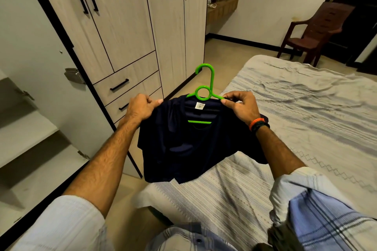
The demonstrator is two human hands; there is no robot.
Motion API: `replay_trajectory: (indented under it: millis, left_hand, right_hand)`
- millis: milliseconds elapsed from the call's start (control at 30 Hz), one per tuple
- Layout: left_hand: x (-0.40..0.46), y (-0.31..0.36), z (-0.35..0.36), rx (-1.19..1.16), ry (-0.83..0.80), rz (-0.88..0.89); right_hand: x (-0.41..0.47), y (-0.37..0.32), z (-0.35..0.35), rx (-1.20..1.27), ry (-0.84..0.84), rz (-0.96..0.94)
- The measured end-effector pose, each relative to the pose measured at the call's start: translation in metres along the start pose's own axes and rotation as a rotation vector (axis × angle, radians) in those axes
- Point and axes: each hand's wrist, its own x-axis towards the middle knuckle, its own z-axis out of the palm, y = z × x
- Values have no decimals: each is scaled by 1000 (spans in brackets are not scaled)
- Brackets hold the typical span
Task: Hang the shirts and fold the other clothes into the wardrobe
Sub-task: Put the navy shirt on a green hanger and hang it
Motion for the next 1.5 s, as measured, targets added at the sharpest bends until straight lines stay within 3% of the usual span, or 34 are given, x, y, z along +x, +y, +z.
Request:
replay_trajectory:
  millis: [133, 233, 367, 1000, 1100, 1200, 1400, 1433, 1500]
  left_hand:
    - [-11, -3, 7, -61, 286, 4]
    - [-6, 19, 2, -60, 410, 28]
    - [-11, 31, 11, -65, 426, 15]
    - [-5, 47, -19, -38, 519, 277]
    - [2, 45, -34, -156, 460, 201]
    - [18, 36, -46, -231, 265, 86]
    - [32, 15, -67, 72, -303, 96]
    - [33, 13, -69, 123, -305, 90]
    - [31, 12, -70, 66, -158, 110]
  right_hand:
    - [-3, -4, -2, 33, 71, -8]
    - [14, -24, -12, 48, 124, -47]
    - [13, -26, -17, 45, 137, -57]
    - [7, -43, -38, 9, 214, -95]
    - [3, -46, -44, -58, 201, -128]
    - [-4, -53, -51, 1, 98, -136]
    - [-14, -56, -51, 210, 43, -147]
    - [-14, -55, -50, 214, 64, -131]
    - [-12, -53, -48, 193, 104, -108]
